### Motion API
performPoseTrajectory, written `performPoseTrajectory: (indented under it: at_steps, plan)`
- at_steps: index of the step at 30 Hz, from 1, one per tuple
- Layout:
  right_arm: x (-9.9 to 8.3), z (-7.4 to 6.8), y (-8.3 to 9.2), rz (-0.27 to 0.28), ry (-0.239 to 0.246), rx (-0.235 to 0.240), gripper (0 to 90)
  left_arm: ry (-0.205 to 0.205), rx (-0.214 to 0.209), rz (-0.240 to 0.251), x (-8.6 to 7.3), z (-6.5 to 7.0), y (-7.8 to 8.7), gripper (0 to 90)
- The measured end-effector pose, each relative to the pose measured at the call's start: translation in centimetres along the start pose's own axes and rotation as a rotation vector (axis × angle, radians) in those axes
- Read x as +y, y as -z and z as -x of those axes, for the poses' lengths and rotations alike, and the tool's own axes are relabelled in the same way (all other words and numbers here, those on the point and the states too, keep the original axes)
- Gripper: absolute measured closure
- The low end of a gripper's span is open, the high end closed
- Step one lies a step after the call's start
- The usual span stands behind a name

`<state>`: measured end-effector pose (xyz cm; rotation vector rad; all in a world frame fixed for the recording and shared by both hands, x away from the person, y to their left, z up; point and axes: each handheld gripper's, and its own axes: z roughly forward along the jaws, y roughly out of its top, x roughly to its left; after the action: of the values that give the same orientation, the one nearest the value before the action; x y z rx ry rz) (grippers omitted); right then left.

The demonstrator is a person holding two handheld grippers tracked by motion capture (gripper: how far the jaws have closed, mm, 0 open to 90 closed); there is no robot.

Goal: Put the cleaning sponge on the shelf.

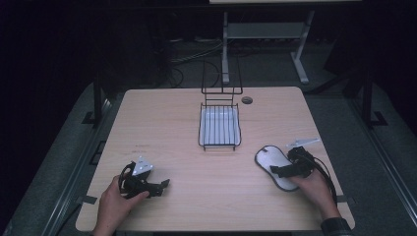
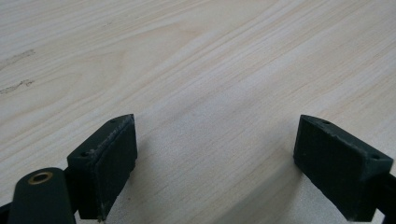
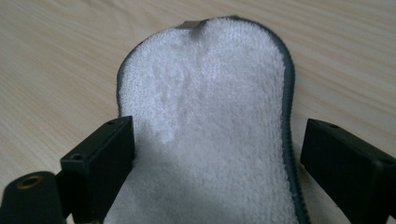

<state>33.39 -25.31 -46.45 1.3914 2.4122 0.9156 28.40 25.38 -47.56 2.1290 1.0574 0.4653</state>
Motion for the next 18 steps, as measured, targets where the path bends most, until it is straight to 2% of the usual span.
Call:
performPoseTrajectory:
  at_steps: [7, 11, 18]
  plan:
    - [-0.08, 0.05, -0.12, -0.010, 0.000, 0.020, 14.8, 0.000, 0.000, 0.000, 0.00, 0.00, 0.00, 12.7]
    - [-0.04, -0.13, 0.01, -0.016, 0.015, 0.039, 22.4, -0.001, 0.000, -0.001, 0.00, -0.01, 0.00, 12.7]
    - [-0.01, 0.04, 0.11, -0.014, 0.012, 0.055, 25.4, 0.000, 0.000, 0.000, 0.00, 0.00, 0.00, 12.7]
